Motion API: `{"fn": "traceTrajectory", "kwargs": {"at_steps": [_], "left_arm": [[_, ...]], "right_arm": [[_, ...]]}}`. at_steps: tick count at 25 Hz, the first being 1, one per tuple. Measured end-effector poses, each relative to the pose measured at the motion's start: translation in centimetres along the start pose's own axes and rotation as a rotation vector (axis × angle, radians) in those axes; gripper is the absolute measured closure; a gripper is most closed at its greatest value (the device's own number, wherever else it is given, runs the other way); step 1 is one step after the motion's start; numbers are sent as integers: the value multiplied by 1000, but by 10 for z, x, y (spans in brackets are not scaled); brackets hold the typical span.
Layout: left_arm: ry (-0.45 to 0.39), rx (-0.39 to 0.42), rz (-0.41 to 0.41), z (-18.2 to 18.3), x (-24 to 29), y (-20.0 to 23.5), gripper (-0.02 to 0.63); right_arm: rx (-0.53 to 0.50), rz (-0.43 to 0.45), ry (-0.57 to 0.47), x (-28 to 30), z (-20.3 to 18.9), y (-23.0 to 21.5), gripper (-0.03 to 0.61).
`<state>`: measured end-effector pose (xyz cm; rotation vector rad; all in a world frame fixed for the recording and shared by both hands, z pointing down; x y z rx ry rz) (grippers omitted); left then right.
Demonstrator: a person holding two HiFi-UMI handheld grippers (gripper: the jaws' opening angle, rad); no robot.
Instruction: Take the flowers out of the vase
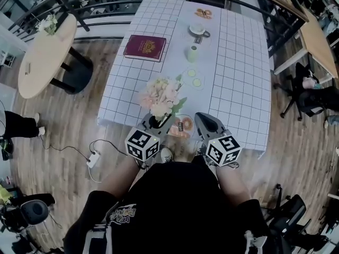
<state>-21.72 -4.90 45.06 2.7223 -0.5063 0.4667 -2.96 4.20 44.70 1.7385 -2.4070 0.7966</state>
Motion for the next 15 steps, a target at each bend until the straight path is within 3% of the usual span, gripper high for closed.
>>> {"fn": "traceTrajectory", "kwargs": {"at_steps": [15], "left_arm": [[-1,9,-42,-1,-10,16,536]], "right_arm": [[12,-31,-10,15,-2,17,557]]}}
Point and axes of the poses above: the fingertips, and each gripper's own axes: x forward along the fingers, y to its left, z out of its top, the point moved 9 cm from there along -x, backward along the fingers, and after that the axes turned 5 degrees about y, right-handed, at the moved point
